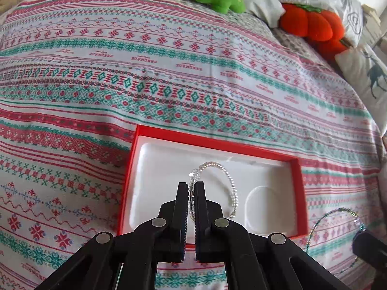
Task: Organize jewelry
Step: 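Carry both bracelets into the red box and open both tools to release them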
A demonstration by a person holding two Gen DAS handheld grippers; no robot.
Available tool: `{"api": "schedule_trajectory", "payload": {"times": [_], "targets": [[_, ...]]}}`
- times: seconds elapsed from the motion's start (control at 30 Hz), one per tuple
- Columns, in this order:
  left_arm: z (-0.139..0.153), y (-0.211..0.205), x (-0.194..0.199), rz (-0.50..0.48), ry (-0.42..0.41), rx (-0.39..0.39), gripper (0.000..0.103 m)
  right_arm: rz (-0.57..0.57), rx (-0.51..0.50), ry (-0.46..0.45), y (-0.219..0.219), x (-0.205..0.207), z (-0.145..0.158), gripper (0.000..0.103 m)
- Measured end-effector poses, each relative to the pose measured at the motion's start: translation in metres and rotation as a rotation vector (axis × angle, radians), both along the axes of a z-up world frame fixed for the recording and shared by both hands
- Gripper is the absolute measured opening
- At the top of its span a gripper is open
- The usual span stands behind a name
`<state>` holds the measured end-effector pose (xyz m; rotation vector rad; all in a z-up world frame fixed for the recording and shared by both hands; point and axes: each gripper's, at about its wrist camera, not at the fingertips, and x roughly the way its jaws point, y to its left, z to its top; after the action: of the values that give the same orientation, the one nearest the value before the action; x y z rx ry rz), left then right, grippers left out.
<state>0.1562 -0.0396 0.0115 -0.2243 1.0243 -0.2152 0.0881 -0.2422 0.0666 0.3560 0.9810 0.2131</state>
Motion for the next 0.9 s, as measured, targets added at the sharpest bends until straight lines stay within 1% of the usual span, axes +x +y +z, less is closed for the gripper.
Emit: {"api": "schedule_trajectory", "payload": {"times": [0.1,0.17,0.23,0.33,0.37,0.43,0.47,0.53,0.63,0.77,0.9], "targets": [[0.001,0.002,-0.002,0.004,-0.016,0.054,0.000,-0.002,0.005,-0.005,0.005,0.007,-0.001,0.002],[0.006,0.004,-0.005,0.000,-0.021,0.068,0.007,-0.002,0.006,-0.011,0.007,0.011,-0.003,0.002],[0.012,0.004,-0.010,-0.009,-0.034,0.080,0.027,-0.002,0.010,-0.019,0.010,0.015,-0.003,0.002],[0.020,0.003,-0.020,-0.030,-0.043,0.129,0.040,0.011,0.016,-0.038,0.016,0.020,-0.003,0.002],[0.021,0.003,-0.024,-0.033,-0.037,0.148,0.042,0.017,0.021,-0.044,0.018,0.021,-0.003,0.003],[0.022,0.005,-0.031,-0.034,-0.021,0.175,0.052,0.033,0.038,-0.055,0.022,0.024,-0.004,0.003],[0.021,0.006,-0.035,-0.035,-0.012,0.189,0.055,0.042,0.051,-0.061,0.024,0.026,-0.005,0.003],[0.019,0.009,-0.044,-0.035,0.001,0.209,0.065,0.049,0.071,-0.060,0.026,0.031,-0.012,0.003],[0.011,0.012,-0.053,-0.041,0.028,0.219,0.070,0.033,0.074,-0.018,0.025,0.039,-0.031,0.003],[-0.001,0.015,-0.062,-0.053,0.057,0.220,0.070,0.000,-0.010,0.021,0.021,0.045,-0.048,0.003],[-0.008,0.018,-0.064,-0.050,0.076,0.222,0.070,-0.024,-0.062,0.028,0.014,0.048,-0.053,0.003]]}}
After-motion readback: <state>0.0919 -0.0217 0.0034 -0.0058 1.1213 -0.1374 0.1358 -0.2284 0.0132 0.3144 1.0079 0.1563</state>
